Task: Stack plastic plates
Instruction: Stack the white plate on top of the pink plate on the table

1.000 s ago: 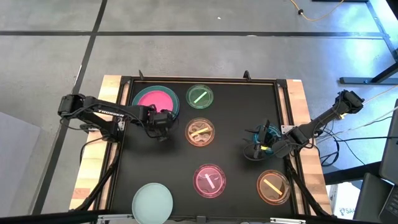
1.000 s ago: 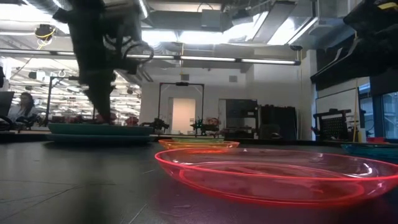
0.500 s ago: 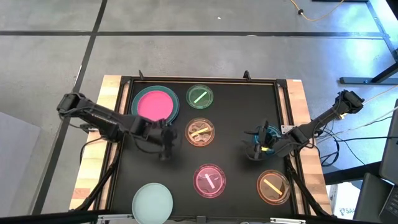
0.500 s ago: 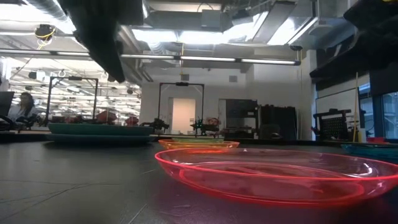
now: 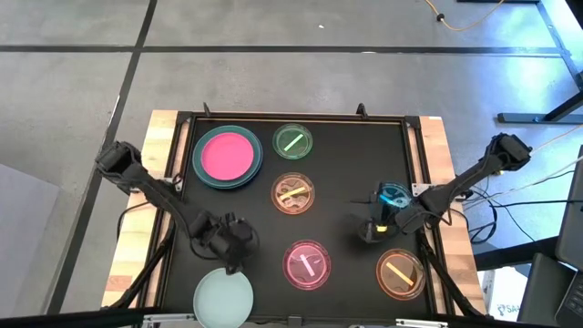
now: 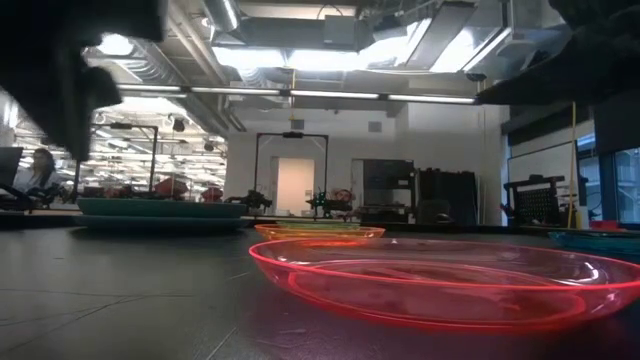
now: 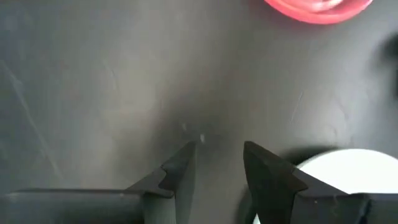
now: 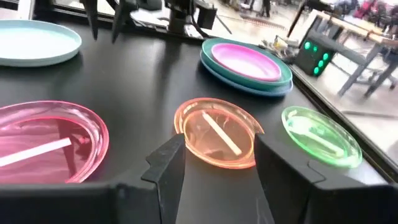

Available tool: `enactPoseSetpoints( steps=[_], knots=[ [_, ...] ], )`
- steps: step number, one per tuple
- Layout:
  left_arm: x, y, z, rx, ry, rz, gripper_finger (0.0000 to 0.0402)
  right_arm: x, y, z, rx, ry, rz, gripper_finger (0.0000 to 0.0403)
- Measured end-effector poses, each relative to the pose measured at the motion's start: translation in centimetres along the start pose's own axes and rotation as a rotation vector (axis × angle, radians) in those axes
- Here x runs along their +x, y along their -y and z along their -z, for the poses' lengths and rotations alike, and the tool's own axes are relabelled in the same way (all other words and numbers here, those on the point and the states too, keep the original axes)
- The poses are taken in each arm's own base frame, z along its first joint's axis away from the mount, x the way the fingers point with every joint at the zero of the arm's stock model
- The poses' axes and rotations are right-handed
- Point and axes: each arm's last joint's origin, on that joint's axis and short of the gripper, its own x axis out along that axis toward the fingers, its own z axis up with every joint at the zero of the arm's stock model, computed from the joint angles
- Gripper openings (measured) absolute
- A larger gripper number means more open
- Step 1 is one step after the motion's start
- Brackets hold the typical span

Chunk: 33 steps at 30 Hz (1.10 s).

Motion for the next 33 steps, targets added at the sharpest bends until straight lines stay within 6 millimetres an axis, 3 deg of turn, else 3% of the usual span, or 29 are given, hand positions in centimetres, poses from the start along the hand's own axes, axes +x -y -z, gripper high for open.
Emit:
enactPoseSetpoints(
  steps=[7, 17, 33],
  knots=[
    [1.8, 2.7, 2.4, 0.029, -0.062, 0.096, 0.0128, 0.7, -0.7, -0.8, -0.014, -0.005, -0.024, 0.0184],
    [1.5, 4.4, 4.8, 0.019, -0.06, 0.135, 0.0128, 0.8, -0.9, -0.8, -0.031, -0.003, -0.016, 0.0184],
    [3.1, 2.4, 6.7, 0.056, -0.113, 0.092, 0.0128, 0.8, -0.9, -0.7, -0.043, -0.005, -0.016, 0.0184]
  ],
)
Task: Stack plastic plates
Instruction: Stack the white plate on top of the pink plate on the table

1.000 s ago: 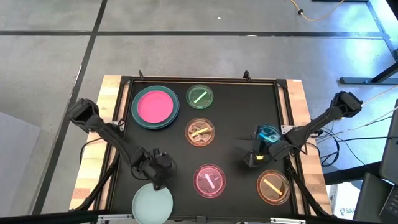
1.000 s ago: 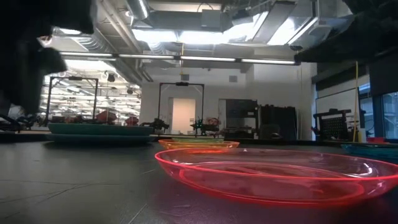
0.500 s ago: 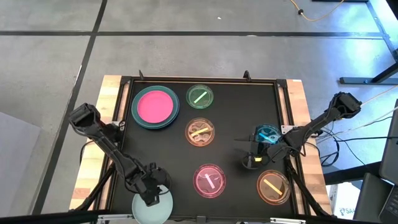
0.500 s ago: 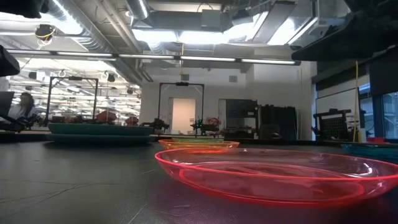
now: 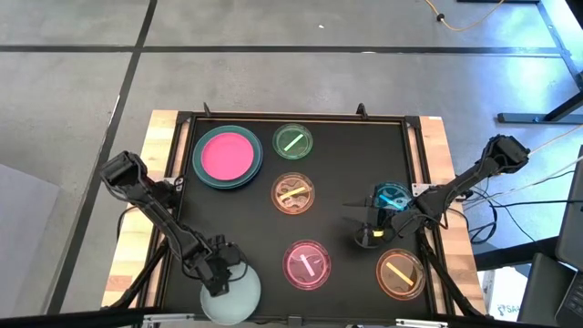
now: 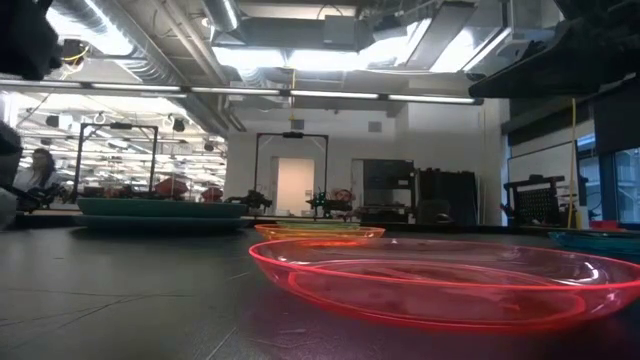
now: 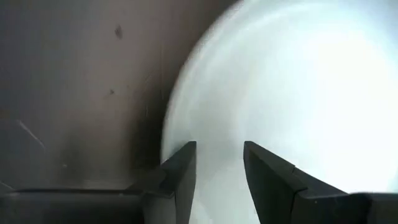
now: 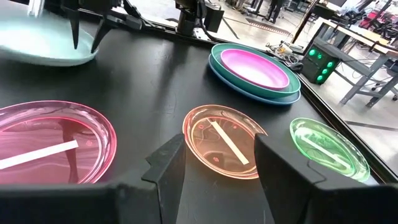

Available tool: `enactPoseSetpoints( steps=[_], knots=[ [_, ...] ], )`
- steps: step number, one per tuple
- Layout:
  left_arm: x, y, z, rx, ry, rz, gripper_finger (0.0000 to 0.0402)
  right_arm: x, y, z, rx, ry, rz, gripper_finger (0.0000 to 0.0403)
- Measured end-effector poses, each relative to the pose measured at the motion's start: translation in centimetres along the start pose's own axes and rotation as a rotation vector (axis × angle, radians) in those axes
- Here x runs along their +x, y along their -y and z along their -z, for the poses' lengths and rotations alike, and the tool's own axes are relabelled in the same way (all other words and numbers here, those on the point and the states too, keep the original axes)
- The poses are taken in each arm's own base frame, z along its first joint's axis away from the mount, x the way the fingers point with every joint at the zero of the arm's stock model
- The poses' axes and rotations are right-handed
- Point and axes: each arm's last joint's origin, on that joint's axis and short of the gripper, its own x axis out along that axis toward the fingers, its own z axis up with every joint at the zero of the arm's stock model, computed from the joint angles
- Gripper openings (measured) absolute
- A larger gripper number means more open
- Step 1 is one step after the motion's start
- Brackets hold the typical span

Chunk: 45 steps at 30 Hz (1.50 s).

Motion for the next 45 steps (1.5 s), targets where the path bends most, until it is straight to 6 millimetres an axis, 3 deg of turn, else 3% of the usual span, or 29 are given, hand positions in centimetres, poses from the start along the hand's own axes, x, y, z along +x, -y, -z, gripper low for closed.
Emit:
enactPoseSetpoints(
  steps=[32, 39, 45],
  knots=[
    [0.3, -0.7, -0.6, -0.014, 0.009, 0.001, 0.0127, 0.0, 0.0, 0.0, -0.003, 0.001, 0.003, 0.0184],
    [-1.4, -0.2, -1.8, -0.04, 0.021, 0.059, 0.0127, 0.0, 0.0, 0.0, -0.003, 0.002, 0.003, 0.0184],
    [-2.9, -1.2, -1.7, -0.032, 0.056, -0.053, 0.0127, 0.0, 0.0, 0.0, -0.003, 0.002, 0.003, 0.0184]
  ],
)
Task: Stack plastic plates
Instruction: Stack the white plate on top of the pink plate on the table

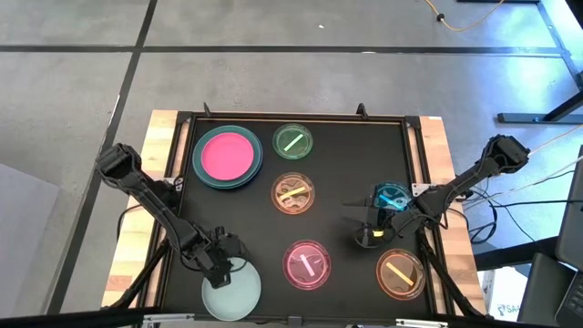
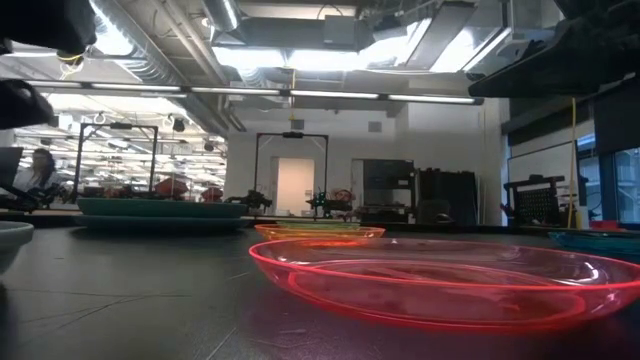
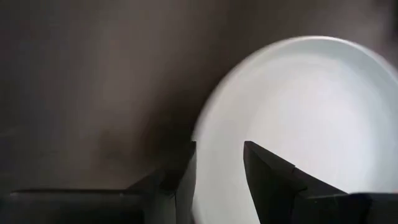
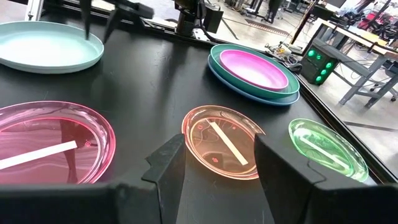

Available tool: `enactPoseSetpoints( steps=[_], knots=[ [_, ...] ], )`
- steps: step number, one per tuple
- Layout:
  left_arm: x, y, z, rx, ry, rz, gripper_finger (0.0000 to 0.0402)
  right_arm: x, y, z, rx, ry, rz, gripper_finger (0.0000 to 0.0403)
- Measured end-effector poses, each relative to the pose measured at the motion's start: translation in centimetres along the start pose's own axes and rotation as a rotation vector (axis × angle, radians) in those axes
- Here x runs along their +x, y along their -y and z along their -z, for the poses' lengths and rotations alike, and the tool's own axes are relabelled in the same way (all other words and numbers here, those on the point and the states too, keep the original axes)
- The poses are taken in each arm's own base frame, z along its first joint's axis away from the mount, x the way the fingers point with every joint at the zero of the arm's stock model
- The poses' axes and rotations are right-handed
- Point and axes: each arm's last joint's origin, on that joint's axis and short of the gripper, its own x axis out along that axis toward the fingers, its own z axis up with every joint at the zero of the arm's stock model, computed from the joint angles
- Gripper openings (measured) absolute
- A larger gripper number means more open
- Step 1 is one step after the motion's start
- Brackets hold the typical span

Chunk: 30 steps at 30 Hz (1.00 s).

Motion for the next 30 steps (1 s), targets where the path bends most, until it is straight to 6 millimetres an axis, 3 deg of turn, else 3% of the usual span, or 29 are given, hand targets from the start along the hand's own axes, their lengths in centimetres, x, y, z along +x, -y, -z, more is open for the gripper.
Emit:
enactPoseSetpoints(
  steps=[19, 22, 30],
  knots=[
    [2.5, -2.4, 2.0, -0.009, -0.034, 0.031, 0.0124, 0.0, 0.0, 0.0, -0.002, -0.002, 0.0, 0.0184],
    [2.8, -2.8, 2.0, -0.021, -0.034, 0.045, 0.0105, 0.0, 0.0, 0.0, -0.003, -0.002, 0.0, 0.0184],
    [3.1, -3.0, 1.1, 0.001, -0.019, 0.056, 0.0009, 0.0, 0.0, 0.0, -0.002, -0.002, 0.0, 0.0184]
  ],
)
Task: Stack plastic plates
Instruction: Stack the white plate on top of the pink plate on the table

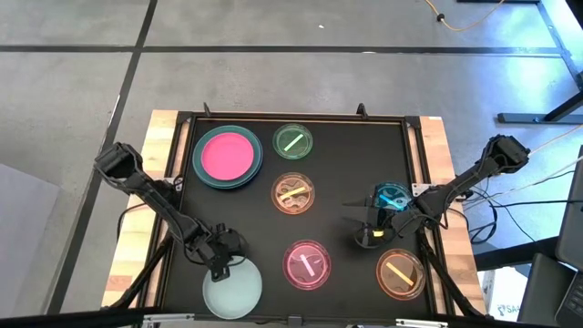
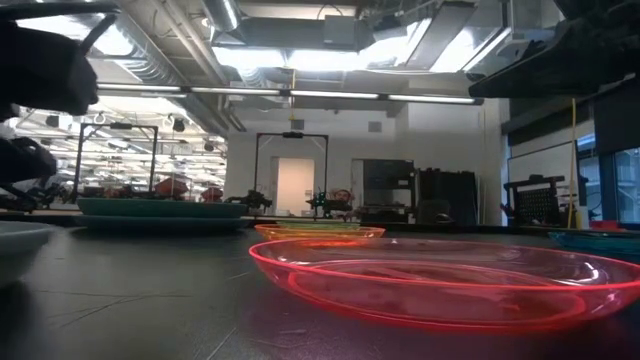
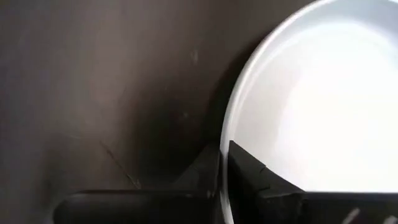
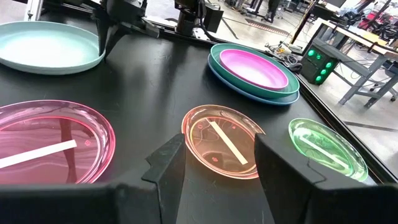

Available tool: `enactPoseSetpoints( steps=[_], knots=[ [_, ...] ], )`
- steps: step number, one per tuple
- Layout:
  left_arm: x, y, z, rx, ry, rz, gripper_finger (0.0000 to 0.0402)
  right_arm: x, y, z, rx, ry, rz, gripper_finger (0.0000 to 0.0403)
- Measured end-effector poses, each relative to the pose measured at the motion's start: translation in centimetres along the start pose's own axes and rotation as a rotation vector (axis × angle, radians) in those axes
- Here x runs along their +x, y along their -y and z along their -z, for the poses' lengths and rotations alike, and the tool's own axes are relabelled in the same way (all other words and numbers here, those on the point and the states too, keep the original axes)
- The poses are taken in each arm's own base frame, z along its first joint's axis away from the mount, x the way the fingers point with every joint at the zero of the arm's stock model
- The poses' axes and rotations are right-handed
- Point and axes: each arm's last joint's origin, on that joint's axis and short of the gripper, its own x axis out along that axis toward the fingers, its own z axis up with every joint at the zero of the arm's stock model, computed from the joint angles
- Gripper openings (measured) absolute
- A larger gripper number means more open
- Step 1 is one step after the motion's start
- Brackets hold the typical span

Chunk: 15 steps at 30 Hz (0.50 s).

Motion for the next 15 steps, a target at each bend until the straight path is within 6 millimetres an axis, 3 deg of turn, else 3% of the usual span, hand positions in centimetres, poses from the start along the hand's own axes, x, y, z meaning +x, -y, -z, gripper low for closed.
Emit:
enactPoseSetpoints(
  steps=[8, 15],
  knots=[
    [-0.9, -0.8, -2.2, 0.038, 0.051, -0.037, 0.0012, 0.0, 0.0, 0.0, -0.017, 0.001, -0.002, 0.0184],
    [-5.9, -2.7, -5.5, 0.053, 0.173, -0.112, 0.0013, -0.1, 0.3, -0.7, -0.089, 0.046, 0.072, 0.0184]
  ],
)
